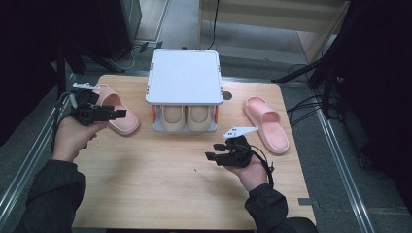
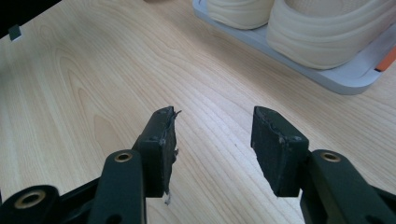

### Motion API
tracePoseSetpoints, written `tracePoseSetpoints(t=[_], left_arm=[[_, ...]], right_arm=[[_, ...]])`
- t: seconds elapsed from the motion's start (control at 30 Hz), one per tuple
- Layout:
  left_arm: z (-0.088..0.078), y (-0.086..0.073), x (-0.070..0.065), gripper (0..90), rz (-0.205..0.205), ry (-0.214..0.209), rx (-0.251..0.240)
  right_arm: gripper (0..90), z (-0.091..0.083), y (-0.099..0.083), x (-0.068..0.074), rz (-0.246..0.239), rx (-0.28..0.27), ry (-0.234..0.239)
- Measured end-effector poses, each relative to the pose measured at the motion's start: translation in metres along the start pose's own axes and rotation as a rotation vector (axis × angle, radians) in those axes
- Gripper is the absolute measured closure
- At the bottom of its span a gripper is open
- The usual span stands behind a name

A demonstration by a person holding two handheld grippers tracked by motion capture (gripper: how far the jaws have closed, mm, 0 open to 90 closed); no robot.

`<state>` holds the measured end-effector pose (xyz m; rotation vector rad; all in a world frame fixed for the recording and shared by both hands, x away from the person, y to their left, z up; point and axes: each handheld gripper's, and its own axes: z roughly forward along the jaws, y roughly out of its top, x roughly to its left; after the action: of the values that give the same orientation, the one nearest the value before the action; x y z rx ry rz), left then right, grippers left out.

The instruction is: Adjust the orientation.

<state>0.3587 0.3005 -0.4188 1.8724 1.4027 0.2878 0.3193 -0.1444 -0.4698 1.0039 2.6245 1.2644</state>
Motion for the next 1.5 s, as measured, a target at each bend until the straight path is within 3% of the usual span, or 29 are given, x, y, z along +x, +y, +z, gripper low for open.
tracePoseSetpoints(t=[0.17,0.37,0.63,1.0,1.2,1.33,1.5], left_arm=[[0.011,-0.009,0.017,38.0,-0.008,0.025,0.017],[0.021,-0.018,0.041,37.9,-0.049,0.058,0.016],[0.035,-0.021,0.07,38.1,-0.084,0.133,0.028],[0.057,-0.024,0.105,40.3,-0.206,0.2,0.028],[0.066,-0.023,0.115,41.3,-0.236,0.239,0.035],[0.072,-0.023,0.118,42.5,-0.228,0.279,0.036],[0.073,-0.023,0.122,51.1,-0.222,0.294,0.019]], right_arm=[[50.6,0.001,-0.001,0.0,-0.002,0.01,-0.001],[50.6,0.001,-0.003,0.002,-0.011,0.021,-0.007],[50.6,-0.005,-0.01,0.002,0.004,0.021,-0.025],[50.6,-0.015,-0.022,0.0,0.037,0.016,-0.057],[50.4,-0.021,-0.029,-0.001,0.057,0.011,-0.078],[50.3,-0.025,-0.032,-0.002,0.068,0.01,-0.089],[50.3,-0.028,-0.036,-0.003,0.08,0.008,-0.099]])
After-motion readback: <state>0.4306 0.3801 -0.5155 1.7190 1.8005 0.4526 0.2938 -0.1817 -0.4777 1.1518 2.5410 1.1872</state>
